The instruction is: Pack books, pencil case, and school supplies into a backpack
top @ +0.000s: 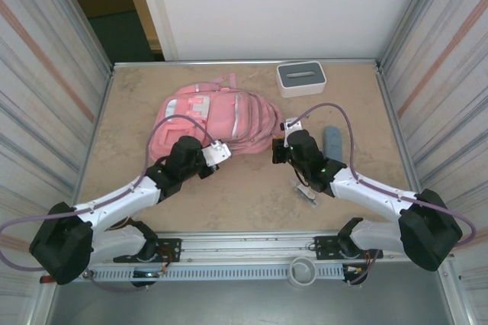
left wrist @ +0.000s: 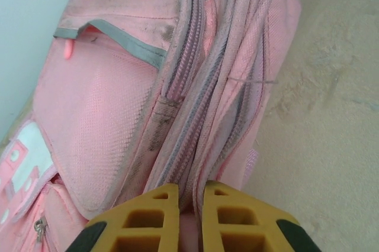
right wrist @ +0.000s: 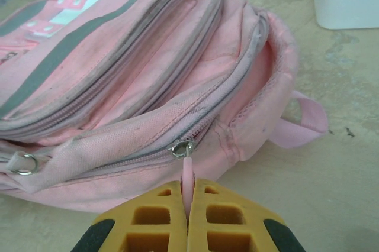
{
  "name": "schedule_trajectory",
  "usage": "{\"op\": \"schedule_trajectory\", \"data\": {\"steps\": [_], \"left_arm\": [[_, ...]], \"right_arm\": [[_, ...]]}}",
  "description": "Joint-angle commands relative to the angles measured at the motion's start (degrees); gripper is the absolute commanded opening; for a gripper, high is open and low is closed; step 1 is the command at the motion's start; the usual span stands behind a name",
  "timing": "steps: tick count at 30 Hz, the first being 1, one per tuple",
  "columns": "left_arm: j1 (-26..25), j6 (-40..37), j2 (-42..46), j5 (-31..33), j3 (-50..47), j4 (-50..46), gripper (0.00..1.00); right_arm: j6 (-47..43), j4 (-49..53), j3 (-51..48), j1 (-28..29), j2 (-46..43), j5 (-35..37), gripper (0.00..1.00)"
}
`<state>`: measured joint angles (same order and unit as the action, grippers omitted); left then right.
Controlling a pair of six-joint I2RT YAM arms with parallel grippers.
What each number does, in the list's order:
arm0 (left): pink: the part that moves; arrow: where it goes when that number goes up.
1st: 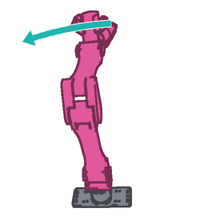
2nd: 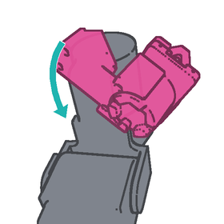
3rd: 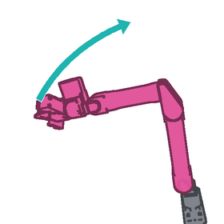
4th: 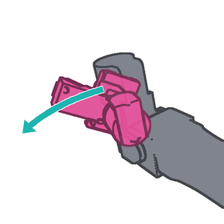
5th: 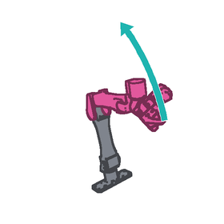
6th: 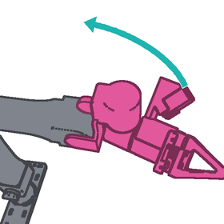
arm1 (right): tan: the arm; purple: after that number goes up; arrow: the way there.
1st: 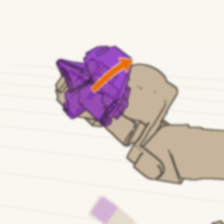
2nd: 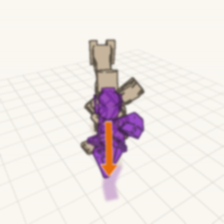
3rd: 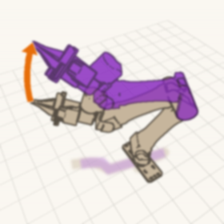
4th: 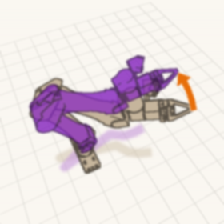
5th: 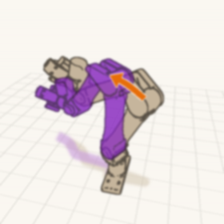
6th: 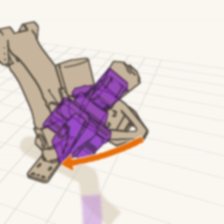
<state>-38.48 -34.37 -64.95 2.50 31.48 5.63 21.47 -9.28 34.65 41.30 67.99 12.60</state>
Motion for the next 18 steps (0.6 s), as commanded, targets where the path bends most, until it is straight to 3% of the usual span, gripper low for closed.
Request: {"op": "schedule_trajectory", "data": {"steps": [1,4,7,18], "left_arm": [[0.37,2.37,-0.83,0.85,2.8,-0.18,0.24],[-2.49,2.12,-1.74,0.77,4.15,-0.7,0.43],[-6.51,1.43,-2.34,2.26,5.6,-0.42,0.53],[-12.91,-1.06,-12.49,2.0,14.4,0.47,0.58]], "right_arm": [[1.12,-1.38,-0.01,-0.74,-3.03,-4.4,0.0],[1.69,-1.49,0.21,0.05,-4.06,-6.58,0.0],[2.17,-1.36,0.6,1.04,-4.83,-7.68,0.0],[3.82,-1.44,1.64,4.39,-6.5,-9.0,0.0]]}}
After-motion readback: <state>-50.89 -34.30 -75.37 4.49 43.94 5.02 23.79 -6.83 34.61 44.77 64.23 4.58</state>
